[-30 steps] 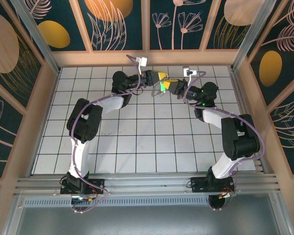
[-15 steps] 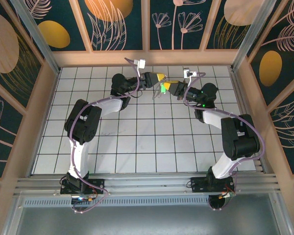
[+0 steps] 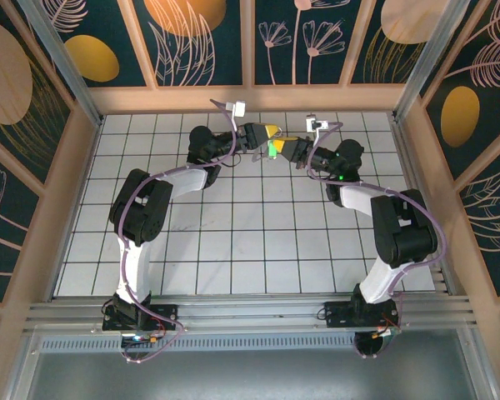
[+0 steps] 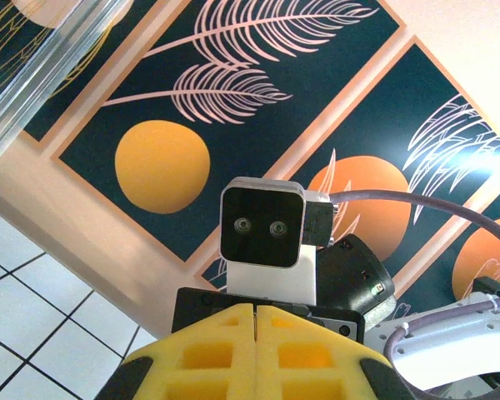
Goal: Put the keys on the keyring
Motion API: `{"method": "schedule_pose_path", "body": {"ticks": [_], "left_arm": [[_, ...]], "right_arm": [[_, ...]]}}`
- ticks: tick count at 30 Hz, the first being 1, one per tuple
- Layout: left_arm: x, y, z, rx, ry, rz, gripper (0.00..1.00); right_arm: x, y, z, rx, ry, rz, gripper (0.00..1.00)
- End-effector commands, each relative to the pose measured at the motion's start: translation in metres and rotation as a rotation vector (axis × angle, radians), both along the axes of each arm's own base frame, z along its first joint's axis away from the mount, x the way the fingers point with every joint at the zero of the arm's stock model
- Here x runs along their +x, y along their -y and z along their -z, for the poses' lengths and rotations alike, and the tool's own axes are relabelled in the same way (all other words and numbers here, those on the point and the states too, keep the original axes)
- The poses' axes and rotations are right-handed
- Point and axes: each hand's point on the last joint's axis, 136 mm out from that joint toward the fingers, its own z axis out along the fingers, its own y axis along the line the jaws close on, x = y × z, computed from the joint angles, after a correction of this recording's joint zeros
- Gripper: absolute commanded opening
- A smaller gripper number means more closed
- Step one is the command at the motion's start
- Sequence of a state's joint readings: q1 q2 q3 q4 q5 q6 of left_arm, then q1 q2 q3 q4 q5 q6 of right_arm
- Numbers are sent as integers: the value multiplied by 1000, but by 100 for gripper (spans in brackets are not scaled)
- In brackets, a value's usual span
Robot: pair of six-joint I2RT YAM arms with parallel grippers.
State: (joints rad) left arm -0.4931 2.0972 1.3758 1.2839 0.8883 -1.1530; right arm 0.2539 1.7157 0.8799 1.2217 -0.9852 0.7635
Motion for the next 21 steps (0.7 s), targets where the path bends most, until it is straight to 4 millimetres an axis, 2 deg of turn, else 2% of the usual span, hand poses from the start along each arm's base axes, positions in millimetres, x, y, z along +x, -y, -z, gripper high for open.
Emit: {"method": "schedule_pose_path", "body": {"ticks": [1,11,17,21], "left_arm": [[-23,-8,-50,-86,160,-8,0],[-25,-9,-51,-80,169,-19,0],[-25,-7,-50,-80,168,-19,0],[-25,-7,-51,-78,169,-20,0]], "right_arm": [[2,5,11,-17,-28,17,0],[4,6,10,-6,-39,27,0],[2,-23,10,-18,-43,-43,0],[3,-18,19,-27,-63,-25,0]]}}
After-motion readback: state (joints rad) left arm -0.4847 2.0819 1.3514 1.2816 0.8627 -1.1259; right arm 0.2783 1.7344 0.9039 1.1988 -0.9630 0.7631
